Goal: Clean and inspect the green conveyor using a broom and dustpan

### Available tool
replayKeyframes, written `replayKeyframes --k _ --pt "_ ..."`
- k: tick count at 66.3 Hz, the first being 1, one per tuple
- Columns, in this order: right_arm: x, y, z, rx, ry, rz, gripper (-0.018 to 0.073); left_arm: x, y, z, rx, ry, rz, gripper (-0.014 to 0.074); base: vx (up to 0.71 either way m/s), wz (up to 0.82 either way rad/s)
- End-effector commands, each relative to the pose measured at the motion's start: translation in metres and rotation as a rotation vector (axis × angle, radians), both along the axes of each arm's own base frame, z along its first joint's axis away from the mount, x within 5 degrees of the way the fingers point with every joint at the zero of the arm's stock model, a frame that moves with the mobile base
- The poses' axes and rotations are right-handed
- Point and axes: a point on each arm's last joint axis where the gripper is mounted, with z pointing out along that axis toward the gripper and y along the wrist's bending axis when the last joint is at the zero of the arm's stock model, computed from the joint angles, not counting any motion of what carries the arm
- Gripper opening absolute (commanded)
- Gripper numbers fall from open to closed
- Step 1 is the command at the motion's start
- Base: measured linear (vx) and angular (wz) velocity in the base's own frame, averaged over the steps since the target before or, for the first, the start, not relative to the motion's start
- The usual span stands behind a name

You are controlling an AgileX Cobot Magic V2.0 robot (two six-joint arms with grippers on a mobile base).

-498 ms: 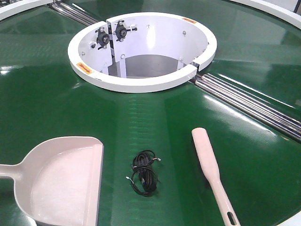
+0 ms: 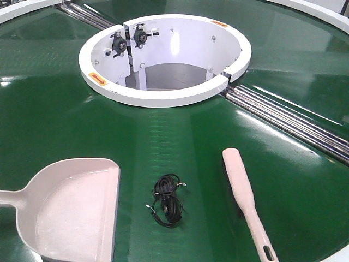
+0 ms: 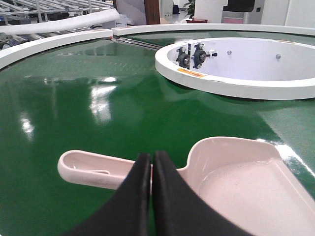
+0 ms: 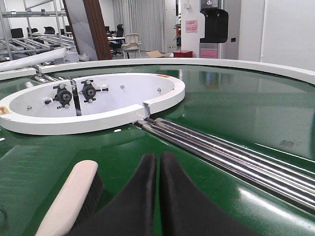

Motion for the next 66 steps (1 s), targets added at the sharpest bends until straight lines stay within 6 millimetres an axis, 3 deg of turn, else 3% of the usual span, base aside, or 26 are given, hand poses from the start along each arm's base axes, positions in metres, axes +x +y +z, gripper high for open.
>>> replayKeyframes --k 1,27,42,56,66 --pt "0.000 0.000 0.003 -0.008 -0.071 -0.005 -0.0005 0.000 0.000 -0.001 0.000 -0.061 -0.004 -0.0022 0.00 0.00" --pt "0.000 0.000 0.003 -0.008 -0.071 -0.005 -0.0005 0.000 0.000 0.000 0.010 -0.065 -0.004 -0.0022 0.00 0.00" --pt "-0.001 0.000 0.004 -0.007 -0.088 -0.004 -0.0005 0.000 -0.001 0.011 0.004 -0.191 -0.013 -0.0022 0.00 0.00" --pt "-0.007 -0.001 0.031 0.060 -0.369 0.001 -0.0005 -0.003 -0.003 0.029 0.008 -0.382 -0.028 -0.0022 0.00 0.00" --pt "-0.012 -0.001 0.057 0.028 -0.402 -0.003 -0.0005 -0.011 -0.004 0.056 0.012 -0.593 -0.041 -0.0022 0.00 0.00"
